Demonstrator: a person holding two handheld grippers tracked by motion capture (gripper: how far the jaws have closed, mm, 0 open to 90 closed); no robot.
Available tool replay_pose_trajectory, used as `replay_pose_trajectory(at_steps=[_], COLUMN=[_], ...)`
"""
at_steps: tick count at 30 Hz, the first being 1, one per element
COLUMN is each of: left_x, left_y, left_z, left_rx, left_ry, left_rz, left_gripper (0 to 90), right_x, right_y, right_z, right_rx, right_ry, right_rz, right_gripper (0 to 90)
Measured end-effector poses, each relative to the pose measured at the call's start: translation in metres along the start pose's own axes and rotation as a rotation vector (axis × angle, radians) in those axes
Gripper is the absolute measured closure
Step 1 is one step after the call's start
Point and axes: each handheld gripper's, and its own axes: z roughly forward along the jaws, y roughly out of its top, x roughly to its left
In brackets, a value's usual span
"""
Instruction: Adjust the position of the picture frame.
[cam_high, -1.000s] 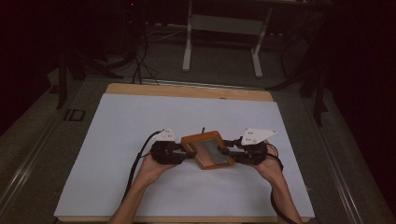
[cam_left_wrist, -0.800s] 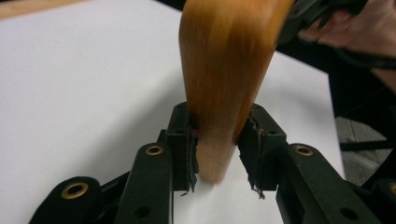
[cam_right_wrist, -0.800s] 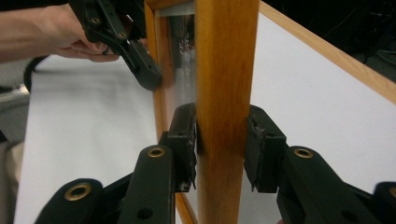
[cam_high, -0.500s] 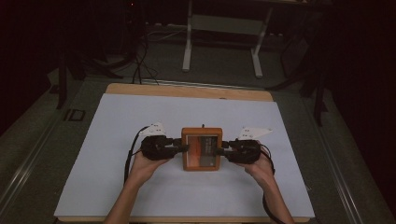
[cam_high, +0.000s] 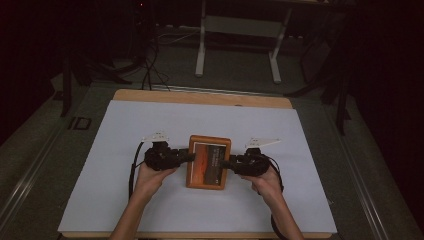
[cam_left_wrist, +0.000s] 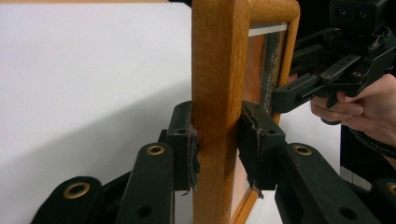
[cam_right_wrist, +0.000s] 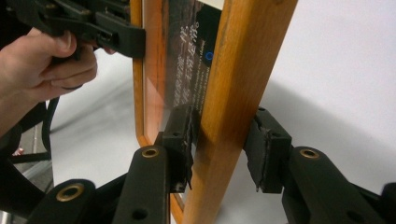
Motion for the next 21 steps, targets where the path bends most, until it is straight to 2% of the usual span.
replay_pose_trajectory(at_steps=[2,5,10,16,21], left_x=[0.001,0.003,0.007,0.005,0.009], left_y=[-0.002,-0.005,-0.006,-0.005,-0.003], left_z=[0.001,0.004,0.008,0.014,0.022], left_rx=[0.002,0.022,0.012,0.027,0.058], left_ry=[-0.003,0.012,0.027,0.107,0.177], left_rz=[-0.012,-0.008,-0.023,-0.008,-0.027], left_gripper=[67.7,67.4,67.3,63.7,60.6], right_x=[0.000,-0.002,-0.006,-0.011,-0.017], right_y=[0.000,-0.002,-0.003,-0.001,0.002], right_z=[0.000,0.004,0.008,0.013,0.020], right_rx=[0.003,0.021,0.019,0.027,0.051], right_ry=[0.002,-0.011,-0.020,-0.049,-0.087], right_rz=[0.009,0.003,0.020,0.068,0.119], right_gripper=[63.2,62.7,62.2,60.8,59.0])
